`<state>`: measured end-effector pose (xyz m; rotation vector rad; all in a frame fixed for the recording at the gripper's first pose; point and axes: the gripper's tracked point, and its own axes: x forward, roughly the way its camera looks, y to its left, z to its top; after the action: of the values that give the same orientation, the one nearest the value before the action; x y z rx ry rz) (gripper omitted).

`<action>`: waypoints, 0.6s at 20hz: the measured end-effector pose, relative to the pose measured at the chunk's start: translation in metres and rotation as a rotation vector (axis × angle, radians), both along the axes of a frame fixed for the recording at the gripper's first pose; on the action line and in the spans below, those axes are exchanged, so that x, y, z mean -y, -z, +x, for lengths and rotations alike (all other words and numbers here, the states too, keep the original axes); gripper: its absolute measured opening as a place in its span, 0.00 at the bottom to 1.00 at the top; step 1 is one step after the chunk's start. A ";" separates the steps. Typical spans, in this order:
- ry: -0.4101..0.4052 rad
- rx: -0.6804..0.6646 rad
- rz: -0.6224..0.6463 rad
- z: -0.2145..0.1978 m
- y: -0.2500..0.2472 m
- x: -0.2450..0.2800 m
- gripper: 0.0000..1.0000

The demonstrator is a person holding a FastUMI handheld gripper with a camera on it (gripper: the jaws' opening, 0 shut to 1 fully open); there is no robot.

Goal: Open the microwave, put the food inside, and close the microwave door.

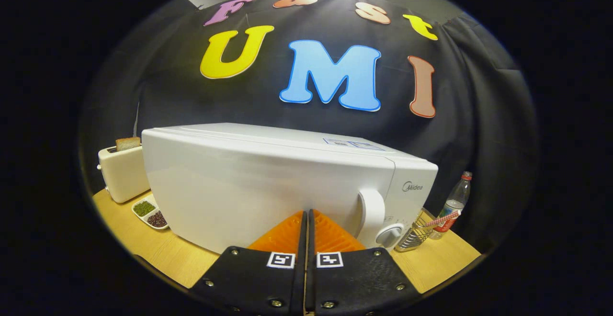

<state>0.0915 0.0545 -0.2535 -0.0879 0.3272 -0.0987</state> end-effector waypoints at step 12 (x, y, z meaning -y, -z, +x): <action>-0.048 0.154 0.109 -0.020 -0.096 0.016 0.02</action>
<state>0.0716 0.0383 -0.1574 0.0197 0.1757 -0.0401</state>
